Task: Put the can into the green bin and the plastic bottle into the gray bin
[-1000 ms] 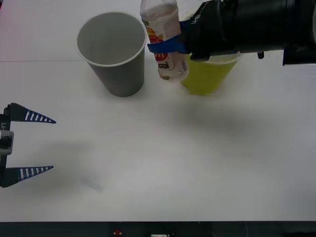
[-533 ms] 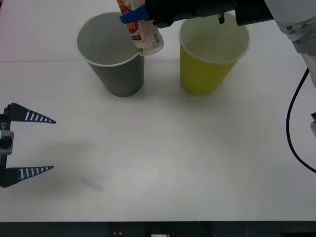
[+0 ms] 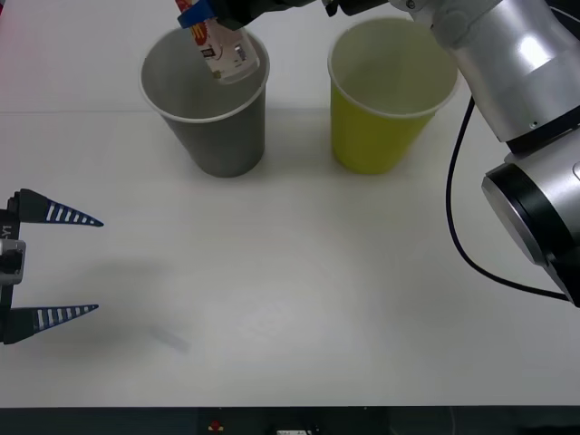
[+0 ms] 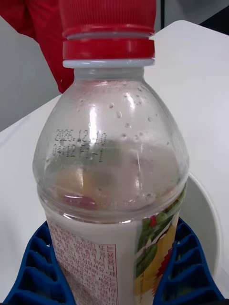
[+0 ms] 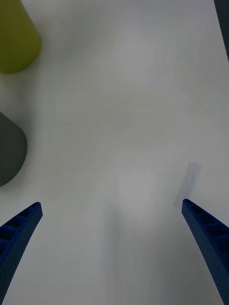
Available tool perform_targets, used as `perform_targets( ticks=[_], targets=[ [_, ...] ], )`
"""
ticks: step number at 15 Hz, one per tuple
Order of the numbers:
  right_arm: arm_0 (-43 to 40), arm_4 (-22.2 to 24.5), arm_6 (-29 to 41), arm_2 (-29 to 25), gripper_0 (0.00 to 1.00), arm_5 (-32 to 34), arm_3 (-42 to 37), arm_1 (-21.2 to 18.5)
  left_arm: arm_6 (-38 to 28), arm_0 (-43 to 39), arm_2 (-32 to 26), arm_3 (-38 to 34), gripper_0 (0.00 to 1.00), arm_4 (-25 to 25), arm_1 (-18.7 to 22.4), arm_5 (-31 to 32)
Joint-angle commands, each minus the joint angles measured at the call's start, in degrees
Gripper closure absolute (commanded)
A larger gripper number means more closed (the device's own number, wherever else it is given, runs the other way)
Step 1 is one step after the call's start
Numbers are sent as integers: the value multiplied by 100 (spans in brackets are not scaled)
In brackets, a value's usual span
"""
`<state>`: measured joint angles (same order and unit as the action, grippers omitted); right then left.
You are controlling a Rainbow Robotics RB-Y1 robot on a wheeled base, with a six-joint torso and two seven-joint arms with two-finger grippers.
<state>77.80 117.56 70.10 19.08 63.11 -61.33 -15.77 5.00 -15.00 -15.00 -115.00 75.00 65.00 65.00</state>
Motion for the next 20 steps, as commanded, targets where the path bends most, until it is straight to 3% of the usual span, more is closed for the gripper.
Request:
perform_targets(
  ticks=[1, 3, 4, 5, 6, 10, 13, 18, 20],
  targets=[
    [60, 39, -31, 140, 100, -89, 139, 74, 0, 0, 0, 0, 0, 0, 0, 0],
    [51, -5, -31, 298, 97, -247, 148, 74, 0, 0, 0, 0, 0, 0, 0, 0],
    [51, -5, -49, 298, 81, -247, 148, 74, 0, 0, 0, 0, 0, 0, 0, 0],
    [60, -5, -93, 298, 30, -238, 148, 74, 0, 0, 0, 0, 0, 0, 0, 0],
    [51, -40, -93, 298, 0, -238, 148, 65, 0, 0, 0, 0, 0, 0, 0, 0],
    [51, -75, -163, 272, 0, -238, 139, 65, 0, 0, 0, 0, 0, 0, 0, 0],
    [-46, -620, -383, 210, 0, -36, -80, -243, 0, 0, 0, 0, 0, 0, 0, 0],
    [-1179, -655, -356, -387, 0, 940, -2093, -972, 0, 0, 0, 0, 0, 0, 0, 0],
    [-1733, -769, -339, -598, 0, 1027, -2910, -1306, 0, 0, 0, 0, 0, 0, 0, 0]
  ],
)
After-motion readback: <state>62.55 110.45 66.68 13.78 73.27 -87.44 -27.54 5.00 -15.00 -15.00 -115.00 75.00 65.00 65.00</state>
